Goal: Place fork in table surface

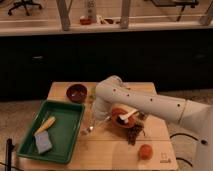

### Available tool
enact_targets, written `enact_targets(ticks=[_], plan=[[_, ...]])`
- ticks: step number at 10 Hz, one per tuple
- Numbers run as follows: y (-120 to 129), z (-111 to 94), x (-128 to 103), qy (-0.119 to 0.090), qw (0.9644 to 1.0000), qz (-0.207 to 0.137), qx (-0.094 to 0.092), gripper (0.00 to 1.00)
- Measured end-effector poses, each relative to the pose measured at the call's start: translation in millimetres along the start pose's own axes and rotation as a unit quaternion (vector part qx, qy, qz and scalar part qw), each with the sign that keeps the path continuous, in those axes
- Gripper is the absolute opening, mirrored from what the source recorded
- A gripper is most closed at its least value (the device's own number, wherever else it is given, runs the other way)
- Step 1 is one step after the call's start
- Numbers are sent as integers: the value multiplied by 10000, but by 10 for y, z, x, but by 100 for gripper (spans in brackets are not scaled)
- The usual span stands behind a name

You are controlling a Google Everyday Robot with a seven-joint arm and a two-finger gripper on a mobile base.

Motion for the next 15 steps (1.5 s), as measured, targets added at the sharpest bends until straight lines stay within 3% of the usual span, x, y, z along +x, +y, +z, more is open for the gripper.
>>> enact_targets(ticks=[7,15], plan=[[202,167,-67,-113,9999,53,1,0],[342,220,-30,-251,9997,68,21,0]])
